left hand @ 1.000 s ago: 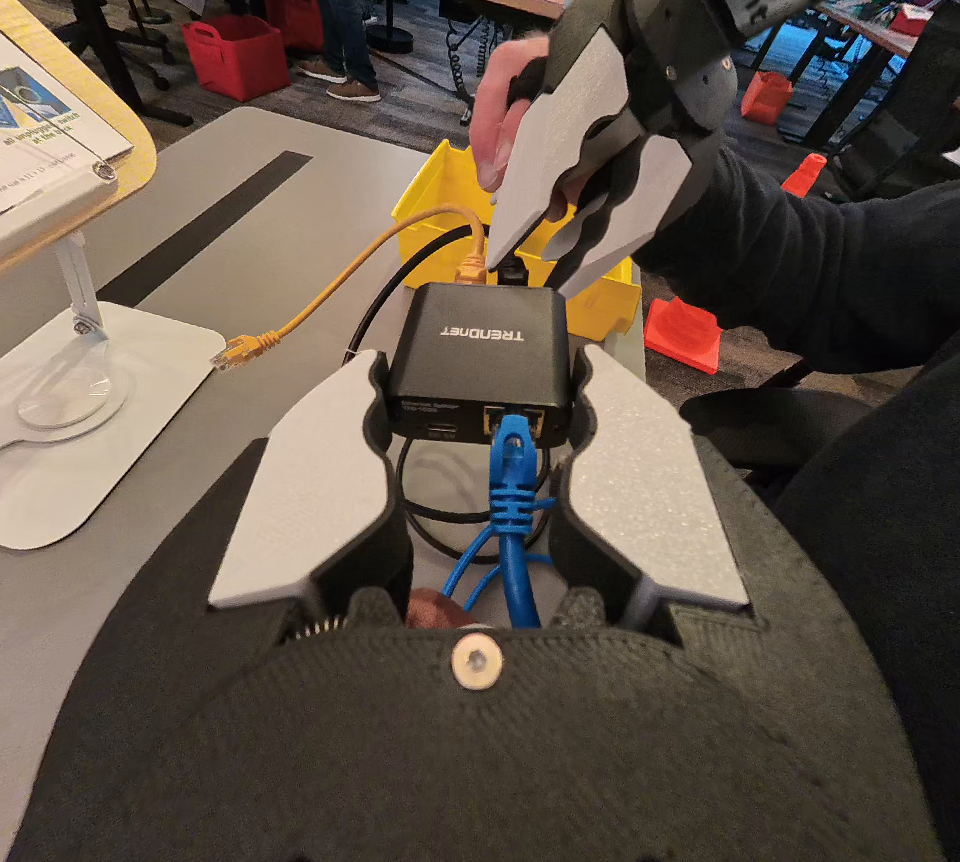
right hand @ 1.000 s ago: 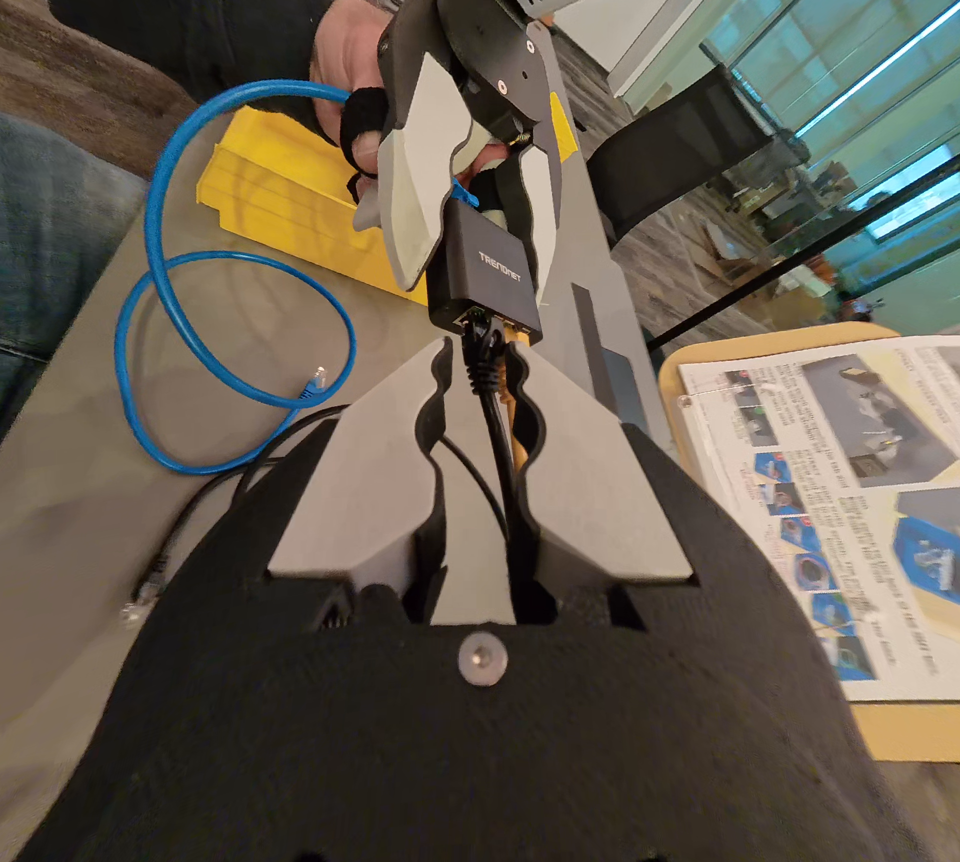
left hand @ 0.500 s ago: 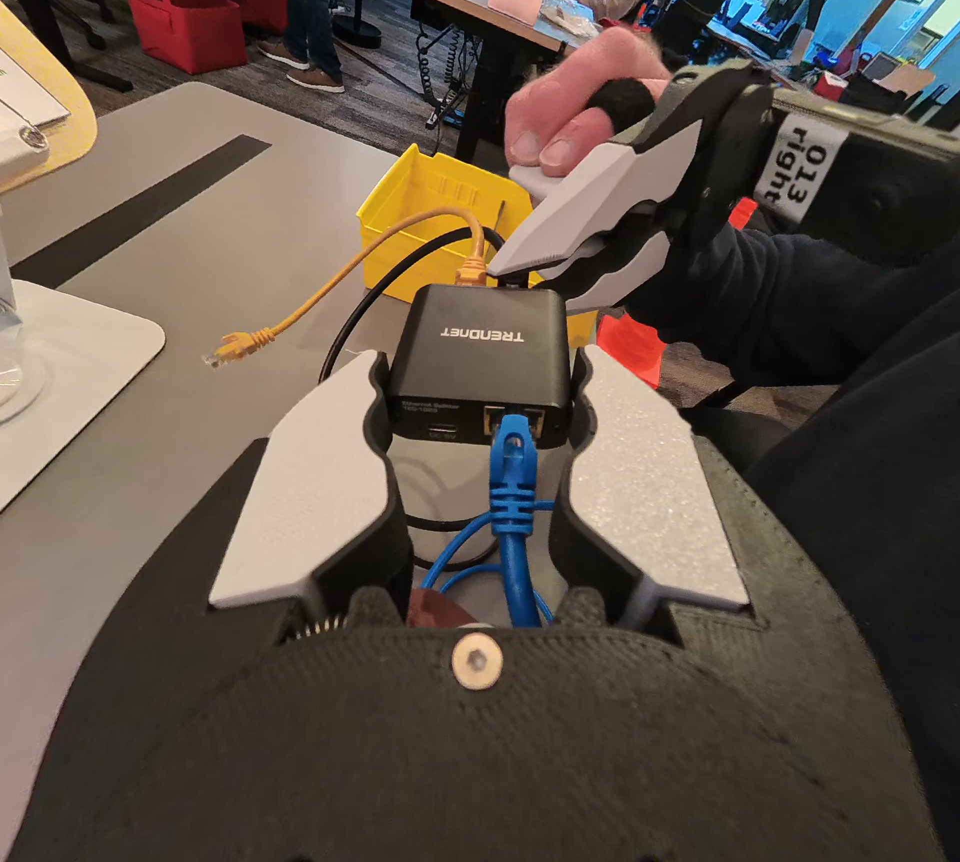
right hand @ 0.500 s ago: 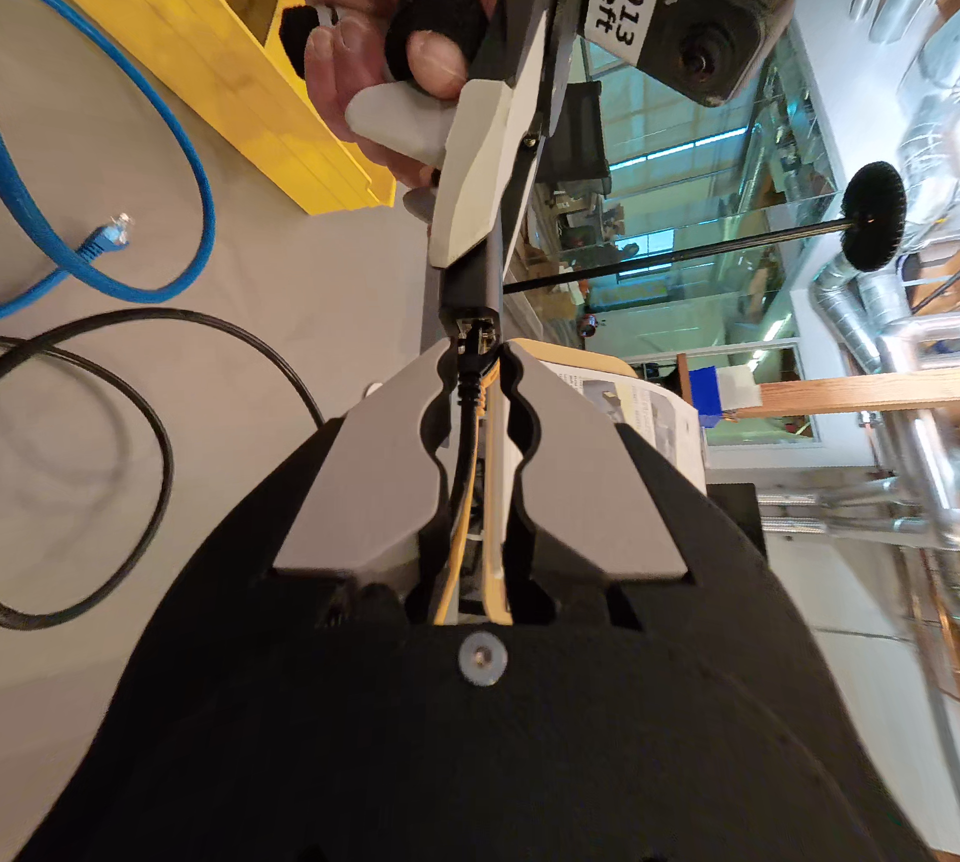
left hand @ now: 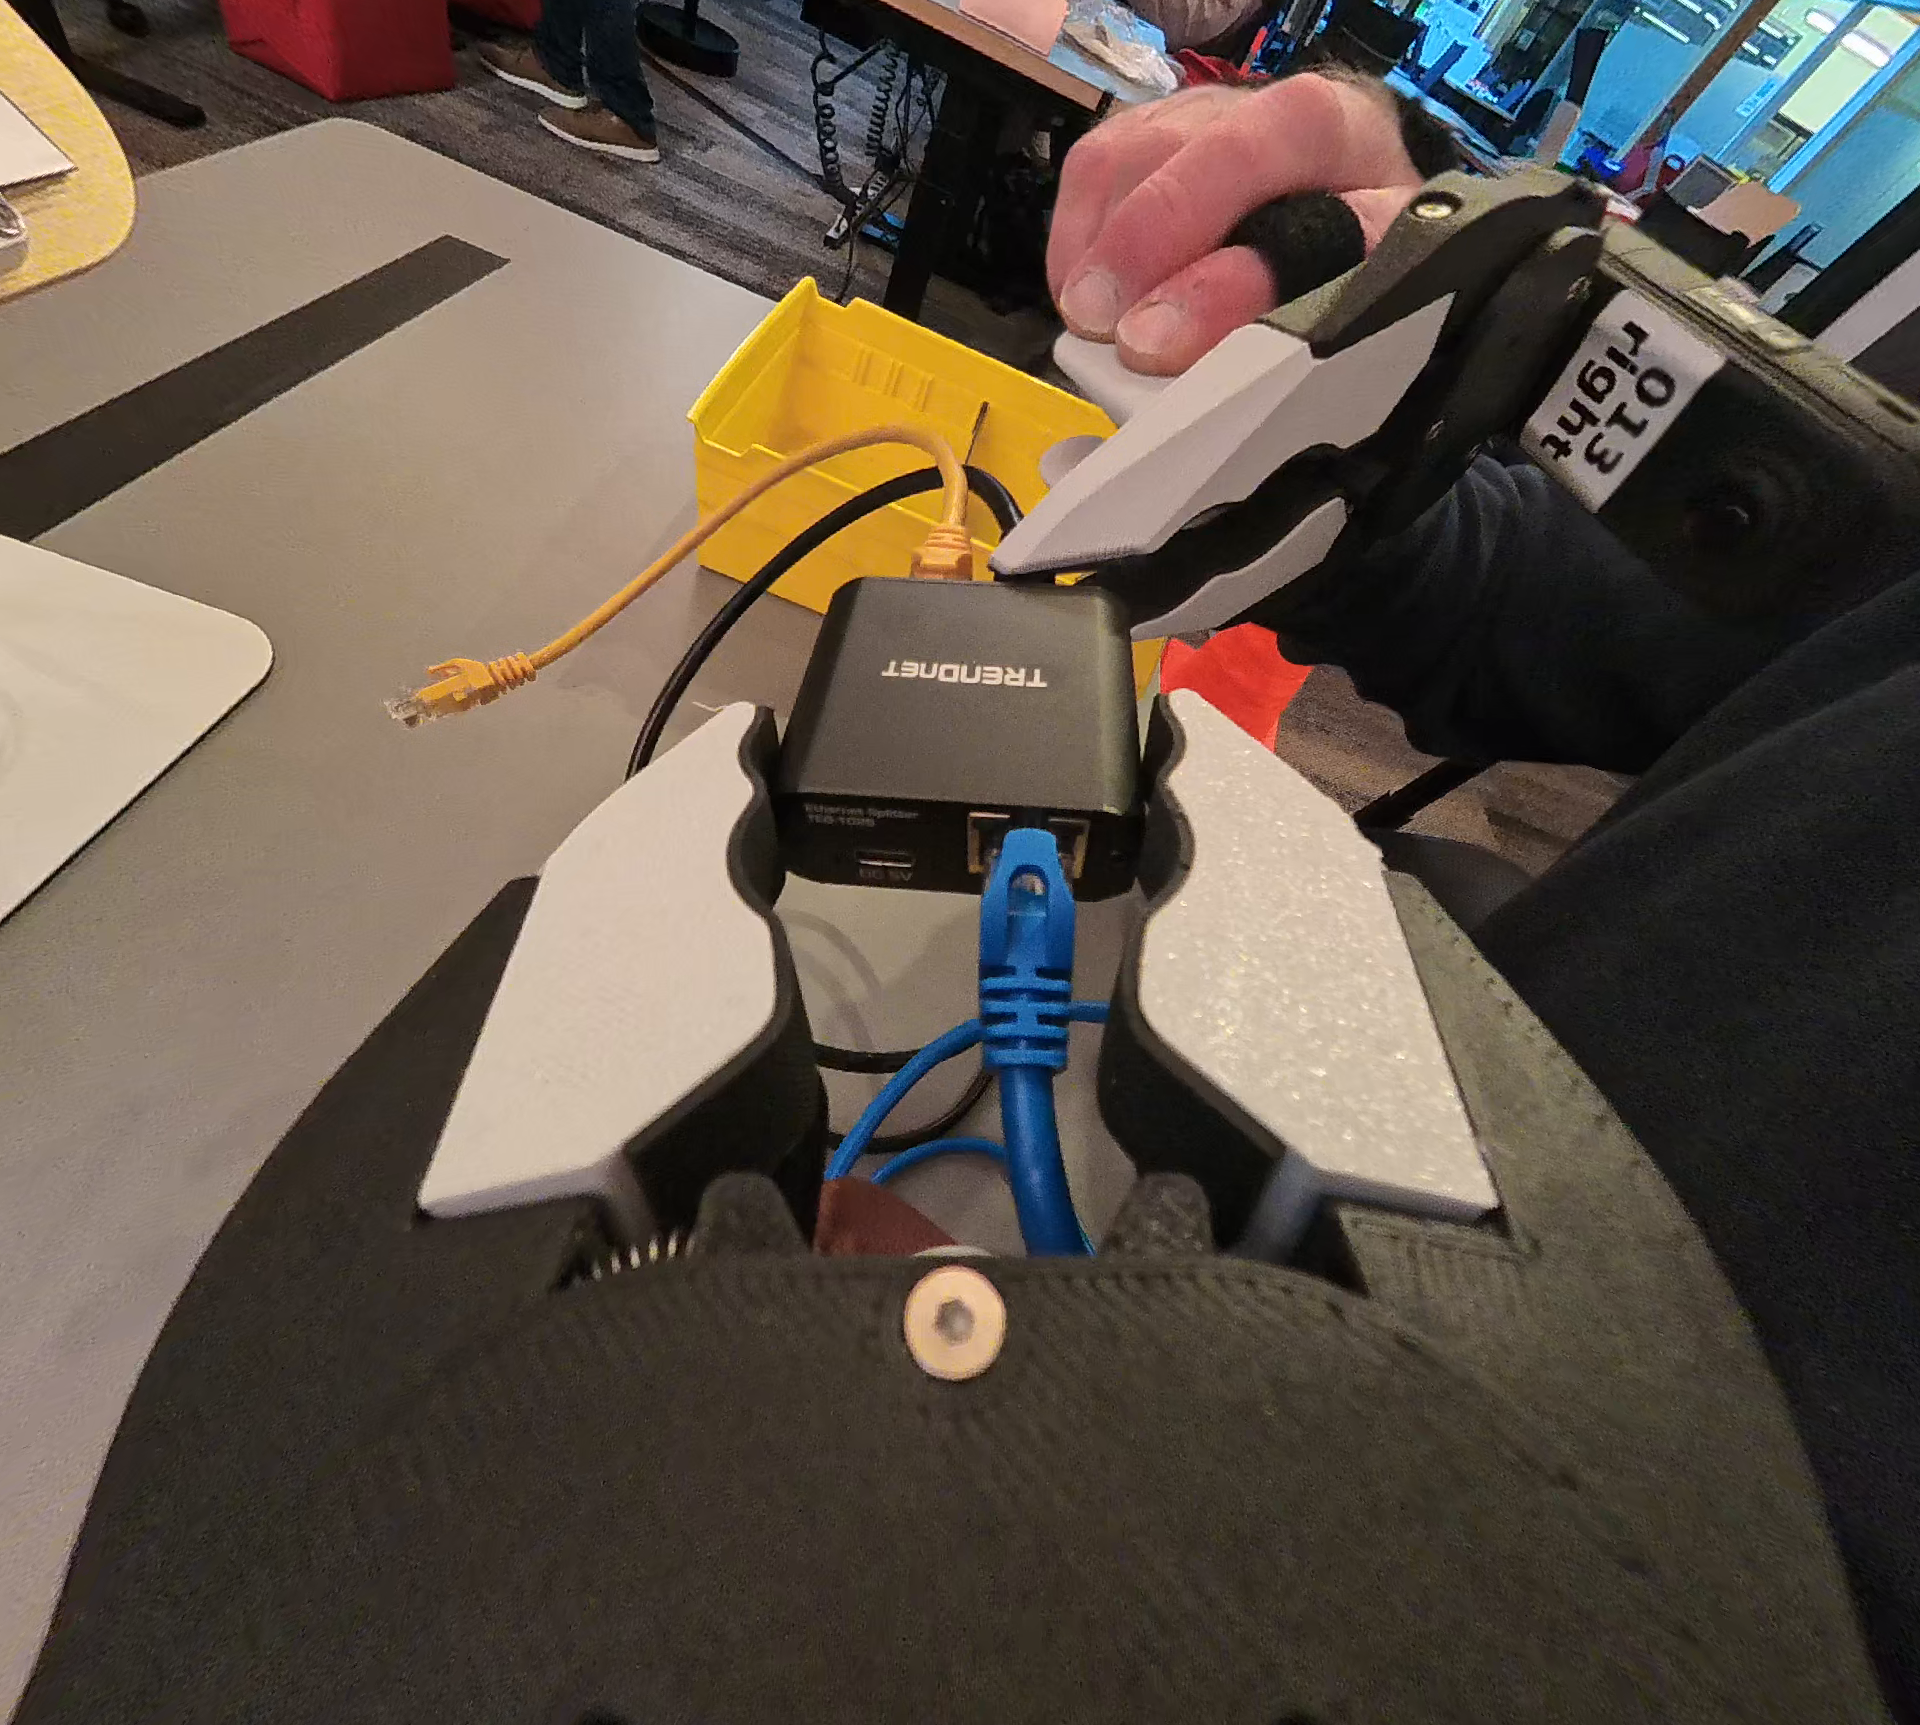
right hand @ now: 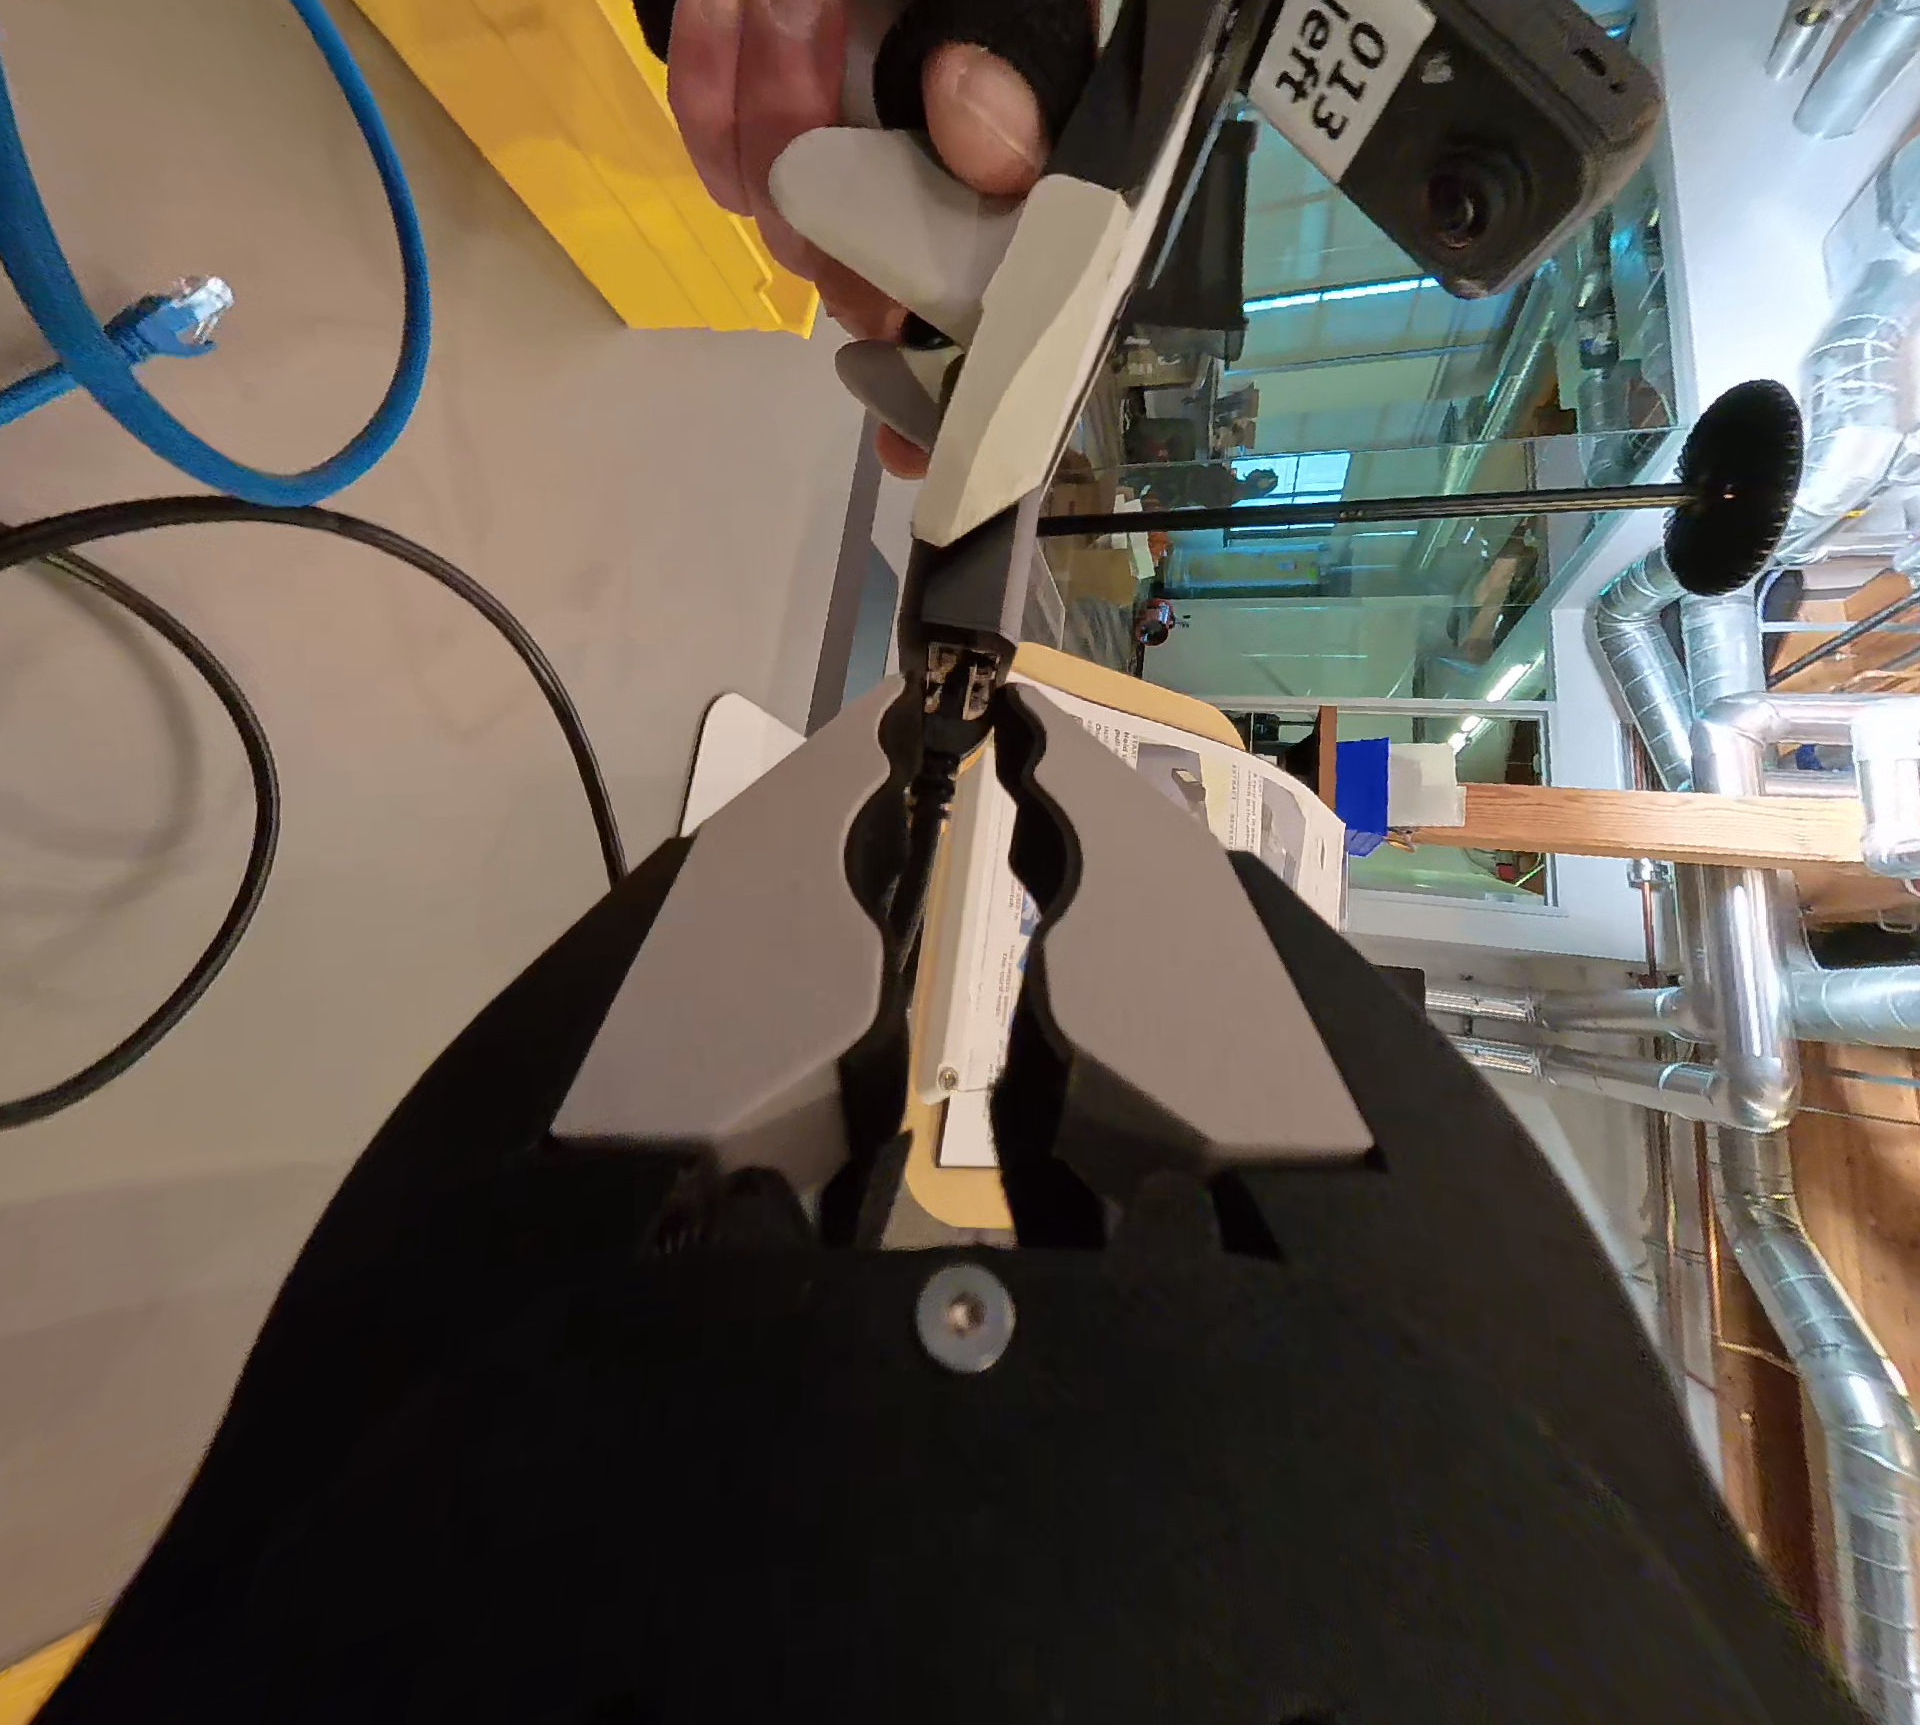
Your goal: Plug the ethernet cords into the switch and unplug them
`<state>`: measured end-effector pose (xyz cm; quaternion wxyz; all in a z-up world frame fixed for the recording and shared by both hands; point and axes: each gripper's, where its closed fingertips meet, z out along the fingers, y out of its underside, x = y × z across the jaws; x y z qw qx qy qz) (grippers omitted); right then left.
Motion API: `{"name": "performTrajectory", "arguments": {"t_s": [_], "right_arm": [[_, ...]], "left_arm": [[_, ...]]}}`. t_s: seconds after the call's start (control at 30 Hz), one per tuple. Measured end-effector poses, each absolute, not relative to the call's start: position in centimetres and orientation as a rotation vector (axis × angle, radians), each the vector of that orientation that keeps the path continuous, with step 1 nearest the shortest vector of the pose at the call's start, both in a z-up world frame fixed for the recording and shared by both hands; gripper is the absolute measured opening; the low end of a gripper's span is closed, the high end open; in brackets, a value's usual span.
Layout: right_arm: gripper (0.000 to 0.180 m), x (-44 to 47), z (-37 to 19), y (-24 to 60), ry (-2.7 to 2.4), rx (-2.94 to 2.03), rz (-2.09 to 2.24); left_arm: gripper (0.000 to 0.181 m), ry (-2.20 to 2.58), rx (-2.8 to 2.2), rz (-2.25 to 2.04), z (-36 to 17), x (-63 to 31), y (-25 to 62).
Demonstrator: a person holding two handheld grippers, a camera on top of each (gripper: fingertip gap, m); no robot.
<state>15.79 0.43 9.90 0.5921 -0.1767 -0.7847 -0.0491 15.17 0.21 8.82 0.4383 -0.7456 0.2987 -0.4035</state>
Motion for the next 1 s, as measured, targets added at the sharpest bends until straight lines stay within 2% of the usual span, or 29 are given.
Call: {"name": "performTrajectory", "arguments": {"t_s": [0.43,0.7,0.77,0.87,1.0], "right_arm": [[0.01,15.8,7.7,1.6,-1.998,-0.362,-0.358],[0.01,16.2,7.5,1.6,-2.027,-0.422,-0.264],[0.009,18.1,7.5,3.7,-2.027,-0.506,-0.259],[0.01,18.9,8.7,3.7,-1.997,-0.589,-0.109],[0.011,19.5,13.0,5.5,-1.836,-0.7,0.007]], "left_arm": [[0.066,0.657,-1.9,-1.019,7.3,14.9,1.2],[0.066,0.619,-1.865,-1.067,6.9,14.7,0.8],[0.065,0.518,-1.835,-1.071,7.9,11.7,1.1],[0.066,0.51,-1.82,-0.97,8.9,9.5,0.9],[0.066,0.543,-1.848,-0.815,9.2,9.1,0.9]]}}
